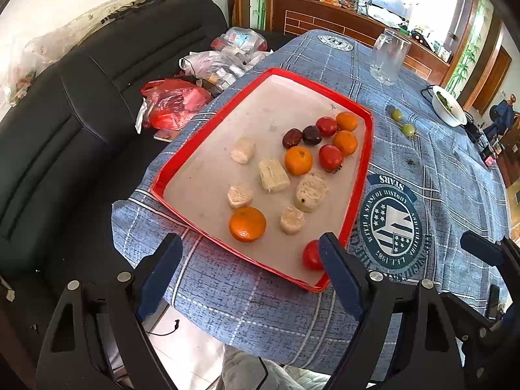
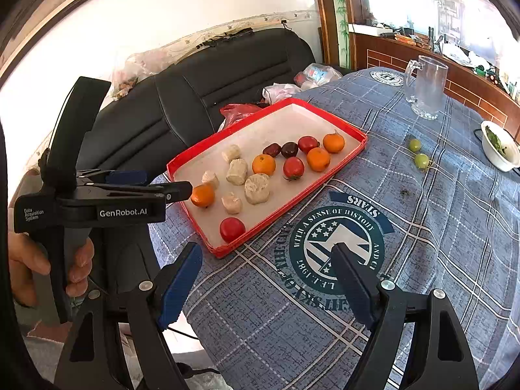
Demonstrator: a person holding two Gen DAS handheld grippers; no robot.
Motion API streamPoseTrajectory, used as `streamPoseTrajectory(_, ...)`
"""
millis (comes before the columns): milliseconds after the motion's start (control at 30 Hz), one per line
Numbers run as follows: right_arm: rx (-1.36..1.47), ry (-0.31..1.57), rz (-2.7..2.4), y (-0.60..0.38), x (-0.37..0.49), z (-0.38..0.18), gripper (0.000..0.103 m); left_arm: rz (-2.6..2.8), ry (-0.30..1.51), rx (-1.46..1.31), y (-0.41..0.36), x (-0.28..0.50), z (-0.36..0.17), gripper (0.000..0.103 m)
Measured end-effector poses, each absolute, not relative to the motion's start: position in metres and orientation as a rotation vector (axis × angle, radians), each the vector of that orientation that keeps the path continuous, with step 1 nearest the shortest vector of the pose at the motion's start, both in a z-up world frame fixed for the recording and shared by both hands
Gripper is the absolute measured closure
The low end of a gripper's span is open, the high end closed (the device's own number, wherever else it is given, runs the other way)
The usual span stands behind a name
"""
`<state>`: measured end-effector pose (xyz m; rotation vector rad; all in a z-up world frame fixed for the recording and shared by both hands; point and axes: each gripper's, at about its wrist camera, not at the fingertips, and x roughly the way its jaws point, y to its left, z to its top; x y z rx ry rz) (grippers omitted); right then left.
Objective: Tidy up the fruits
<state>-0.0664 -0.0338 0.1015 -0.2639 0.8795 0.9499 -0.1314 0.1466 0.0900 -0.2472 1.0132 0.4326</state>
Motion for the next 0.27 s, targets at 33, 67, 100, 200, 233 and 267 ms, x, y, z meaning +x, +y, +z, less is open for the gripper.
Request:
streamPoseTrajectory(33, -0.262, 0.879, 0.951, -0.0348, -0.0661, 0.1015, 0.02, 0.435, 1.011, -0.241, 0.1451, -0.1314, 0.0904, 0.017)
streamPoseTrajectory(67, -0.26, 0.88, 0.95, -0.0354, -0.0657, 0.1015, 0.02, 0.437, 1.011, -0.236, 0.1445, -0.1311, 0.0906, 0.016)
streamPoseTrajectory(100, -0.257, 0.882, 0.948, -0.0359, -0.0653, 0.1013, 0.02, 0.438, 1.01, -0.233, 0.1438, -0.1307, 0.0906, 0.017)
streamPoseTrajectory(200, -0.237, 0.892, 0.943, -0.0375, -0.0629, 0.0997, 0.02, 0.432, 1.011, -0.23, 0.1423, -0.1286, 0.0889, 0.017)
streamPoseTrajectory(233, -0.226, 0.899, 0.94, -0.0387, -0.0614, 0.0988, 0.02, 0.426, 1.016, -0.227, 0.1411, -0.127, 0.0872, 0.017)
streamPoseTrajectory(267, -0.214, 0.908, 0.932, -0.0402, -0.0591, 0.0974, 0.02, 0.415, 1.023, -0.221, 0.1383, -0.1243, 0.0851, 0.017)
